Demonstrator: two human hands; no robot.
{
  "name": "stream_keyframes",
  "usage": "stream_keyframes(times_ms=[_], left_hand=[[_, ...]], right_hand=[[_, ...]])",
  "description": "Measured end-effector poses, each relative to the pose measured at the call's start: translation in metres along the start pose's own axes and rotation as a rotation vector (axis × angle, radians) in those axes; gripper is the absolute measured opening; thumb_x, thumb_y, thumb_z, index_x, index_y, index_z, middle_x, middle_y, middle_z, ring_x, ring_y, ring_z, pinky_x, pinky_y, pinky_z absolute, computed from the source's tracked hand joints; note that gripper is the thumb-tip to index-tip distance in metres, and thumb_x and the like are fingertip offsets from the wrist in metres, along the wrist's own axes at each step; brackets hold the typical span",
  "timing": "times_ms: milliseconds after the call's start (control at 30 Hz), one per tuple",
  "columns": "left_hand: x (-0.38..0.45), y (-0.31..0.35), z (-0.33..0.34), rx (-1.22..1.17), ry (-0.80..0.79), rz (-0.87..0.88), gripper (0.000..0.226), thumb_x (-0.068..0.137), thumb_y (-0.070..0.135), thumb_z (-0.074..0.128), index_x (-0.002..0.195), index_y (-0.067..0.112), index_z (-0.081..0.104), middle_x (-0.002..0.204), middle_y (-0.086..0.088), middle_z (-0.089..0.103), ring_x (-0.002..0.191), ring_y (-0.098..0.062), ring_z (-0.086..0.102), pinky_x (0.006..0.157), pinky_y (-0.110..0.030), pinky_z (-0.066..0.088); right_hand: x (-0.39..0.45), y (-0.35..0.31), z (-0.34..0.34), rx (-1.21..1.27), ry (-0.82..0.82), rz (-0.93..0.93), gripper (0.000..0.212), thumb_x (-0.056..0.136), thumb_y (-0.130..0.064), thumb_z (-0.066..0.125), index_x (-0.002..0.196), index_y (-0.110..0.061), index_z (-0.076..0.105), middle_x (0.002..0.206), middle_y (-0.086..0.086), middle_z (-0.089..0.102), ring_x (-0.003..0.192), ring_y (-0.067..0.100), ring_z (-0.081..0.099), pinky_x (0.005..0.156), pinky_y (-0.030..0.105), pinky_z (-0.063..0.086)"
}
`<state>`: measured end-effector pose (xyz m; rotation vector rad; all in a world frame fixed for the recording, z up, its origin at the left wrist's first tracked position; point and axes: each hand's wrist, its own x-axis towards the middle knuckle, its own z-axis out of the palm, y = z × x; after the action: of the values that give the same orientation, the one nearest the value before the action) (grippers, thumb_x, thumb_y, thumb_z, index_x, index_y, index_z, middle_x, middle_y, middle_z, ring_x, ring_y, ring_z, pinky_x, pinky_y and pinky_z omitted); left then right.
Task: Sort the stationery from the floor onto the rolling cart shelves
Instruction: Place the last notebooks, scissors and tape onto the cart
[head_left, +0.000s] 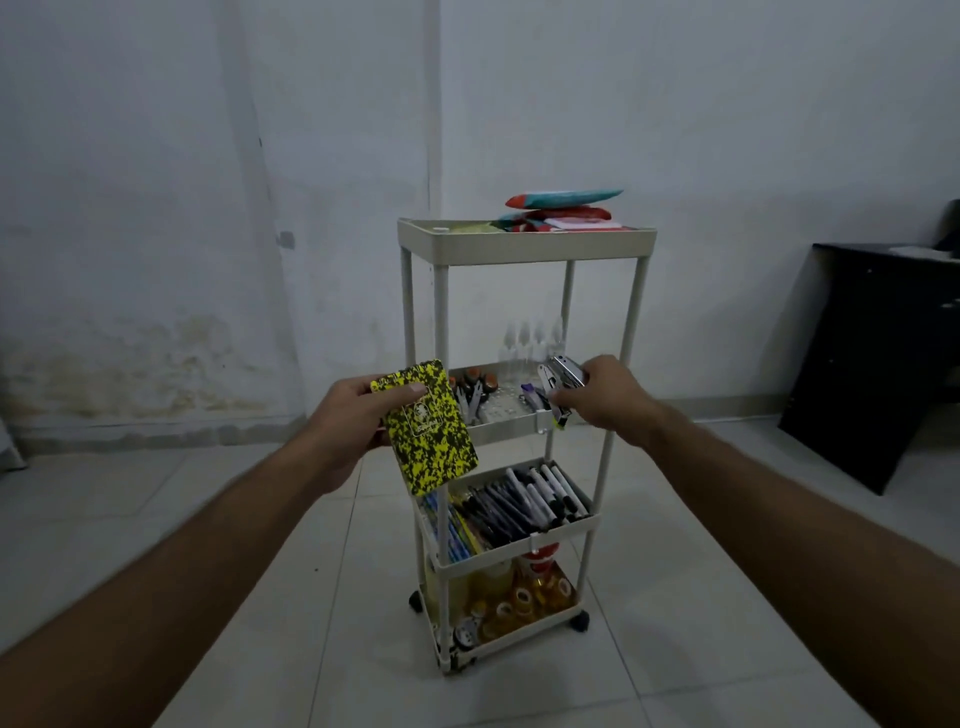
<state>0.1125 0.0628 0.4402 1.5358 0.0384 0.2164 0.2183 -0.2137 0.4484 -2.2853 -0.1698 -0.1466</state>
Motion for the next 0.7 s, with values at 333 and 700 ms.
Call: stream_keyframes(times_ms=[333,700], left_hand=[[0.052,-0.029,0.004,-0.147,-0.055,-0.035,0.045,0.075,0.022,0.076,0.111,-0.002,0.07,0.102,-0.013,0.075,0.09,-0.024,0.07,0.092,-0.042,0.051],[0.054,-0.035,0.007,-0.147,-0.042,-0.037,0.046,0.074,0.024,0.077,0.112,-0.001,0.07,0.104,-0.013,0.075,0.09,-0.023,0.07,0.091,-0.041,0.053]], right_hand=[[0.101,0.004,0.046,-0.332,-0.064,-0.128,0.036,0.076,-0.029,0.083,0.092,-0.002,0.065,0.086,0.014,0.07,0.075,0.027,0.069,0.068,0.042,0.06],[0.111,0.006,0.055,-0.414,-0.082,-0.164,0.042,0.096,-0.04,0.06,0.108,0.0,0.063,0.098,0.016,0.065,0.084,0.029,0.063,0.066,0.032,0.05]])
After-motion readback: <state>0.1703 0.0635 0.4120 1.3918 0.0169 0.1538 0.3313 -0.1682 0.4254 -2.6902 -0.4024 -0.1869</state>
